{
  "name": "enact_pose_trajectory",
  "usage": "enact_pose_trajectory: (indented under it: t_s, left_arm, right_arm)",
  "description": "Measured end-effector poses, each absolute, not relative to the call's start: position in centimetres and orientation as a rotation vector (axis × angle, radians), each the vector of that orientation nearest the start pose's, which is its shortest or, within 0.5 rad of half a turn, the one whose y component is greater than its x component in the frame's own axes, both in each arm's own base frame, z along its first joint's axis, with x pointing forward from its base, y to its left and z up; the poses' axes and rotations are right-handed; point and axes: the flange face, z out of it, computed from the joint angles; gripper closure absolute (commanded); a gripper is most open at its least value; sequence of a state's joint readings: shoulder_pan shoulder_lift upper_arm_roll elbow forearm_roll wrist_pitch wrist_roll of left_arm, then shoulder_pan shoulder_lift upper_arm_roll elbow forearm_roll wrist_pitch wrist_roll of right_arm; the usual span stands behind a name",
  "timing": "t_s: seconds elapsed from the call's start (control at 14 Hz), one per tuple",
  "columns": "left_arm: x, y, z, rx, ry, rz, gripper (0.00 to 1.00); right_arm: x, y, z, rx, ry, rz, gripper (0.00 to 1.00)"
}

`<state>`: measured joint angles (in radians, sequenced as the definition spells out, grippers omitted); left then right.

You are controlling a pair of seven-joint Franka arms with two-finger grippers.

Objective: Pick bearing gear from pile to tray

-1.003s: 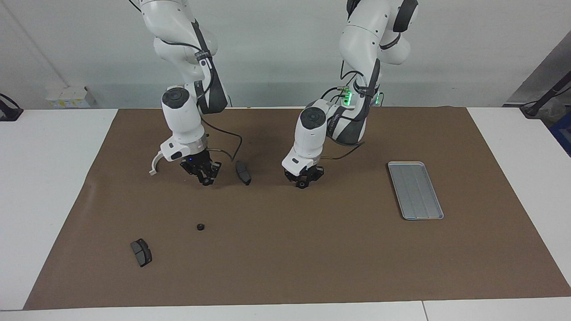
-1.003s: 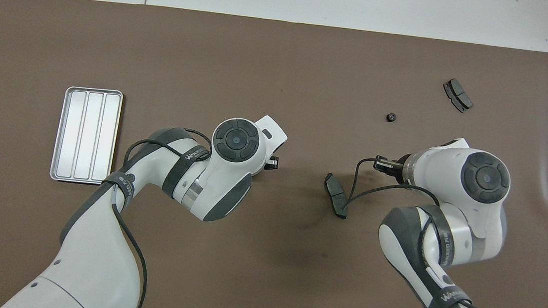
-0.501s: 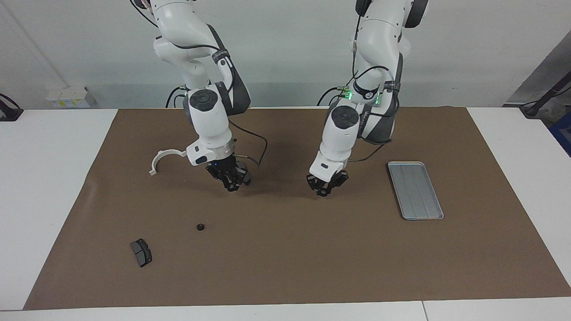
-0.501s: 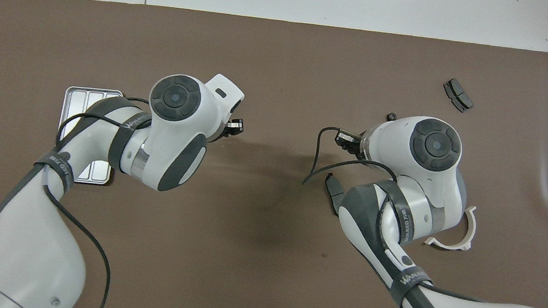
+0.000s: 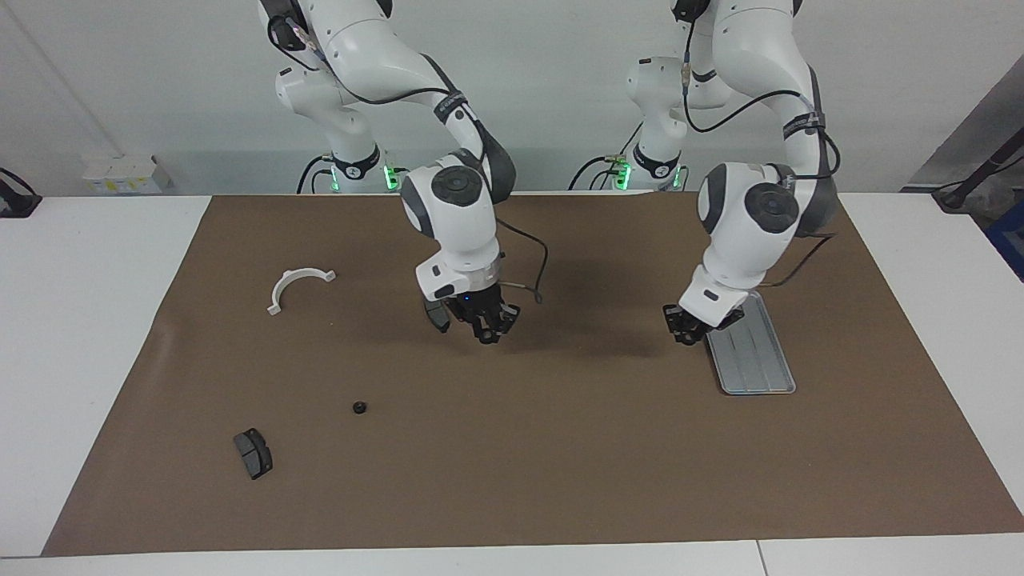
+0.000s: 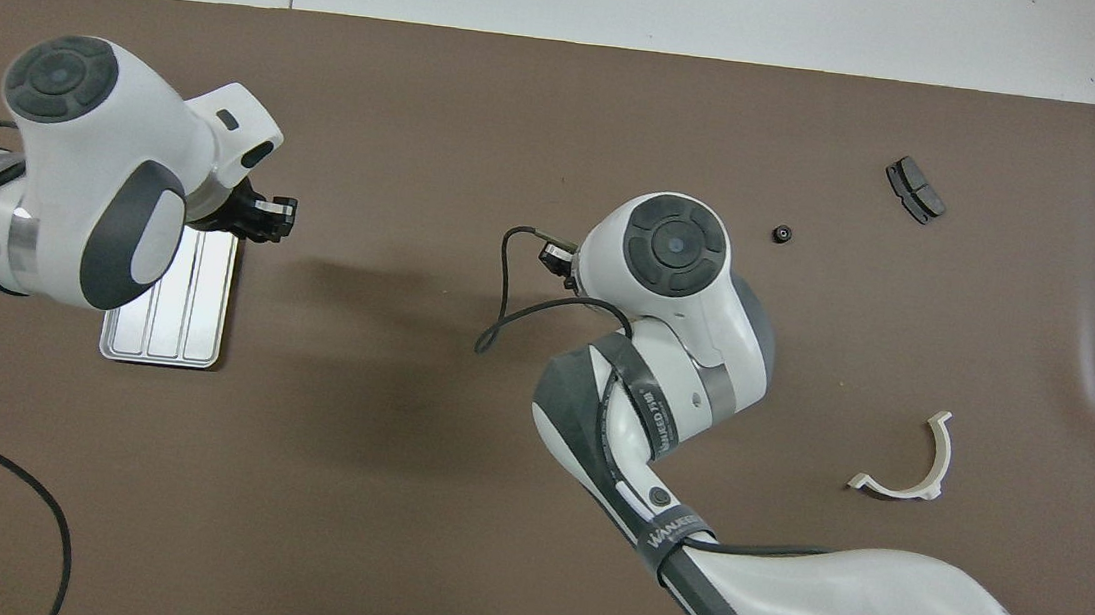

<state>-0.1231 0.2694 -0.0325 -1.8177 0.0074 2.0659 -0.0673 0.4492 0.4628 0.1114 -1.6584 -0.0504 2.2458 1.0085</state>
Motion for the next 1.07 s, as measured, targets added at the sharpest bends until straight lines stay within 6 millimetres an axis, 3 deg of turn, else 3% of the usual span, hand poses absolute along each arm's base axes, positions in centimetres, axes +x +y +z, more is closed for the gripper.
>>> enact_pose_trajectory:
  t_s: [0.21,0.36,0.43,0.57,0.64,0.72,0.86,1.07]
  left_arm:
    - [61.8,-2.1,37.7,-3.134,0.253,0.070,0.83]
    - [61.3,0.5,36.2,-3.134,0.287,0.061,0.78]
    - [60.8,0.9,34.8,-3.132,0.294,0.039,0.71]
    - [60.1,1.1,32.9,-3.131,0.294,0.005,0.37]
    - [59.9,1.3,32.5,-3.130,0.295,-0.001,0.22]
    - [59.9,1.5,32.5,-3.129,0.301,-0.006,0.18]
    - [60.1,1.8,33.0,-3.127,0.304,-0.033,0.16]
    - [61.0,1.5,35.0,-3.121,0.313,-0.097,0.16]
  right_arm:
    - [58.2,39.2,32.5,-2.986,0.669,-0.111,1.00]
    - [57.6,40.8,31.0,-2.992,0.639,-0.102,0.99]
    - [57.3,41.6,30.6,-2.984,0.630,-0.109,0.81]
    - [56.6,42.7,30.5,-2.986,0.613,-0.107,0.21]
    - [56.2,43.2,30.5,-2.989,0.602,-0.105,0.05]
    - [56.0,43.5,30.5,-2.992,0.596,-0.103,0.00]
    - [56.2,43.2,30.5,-2.994,0.603,-0.104,0.00]
    - [58.5,40.3,31.0,-2.989,0.641,-0.128,0.00]
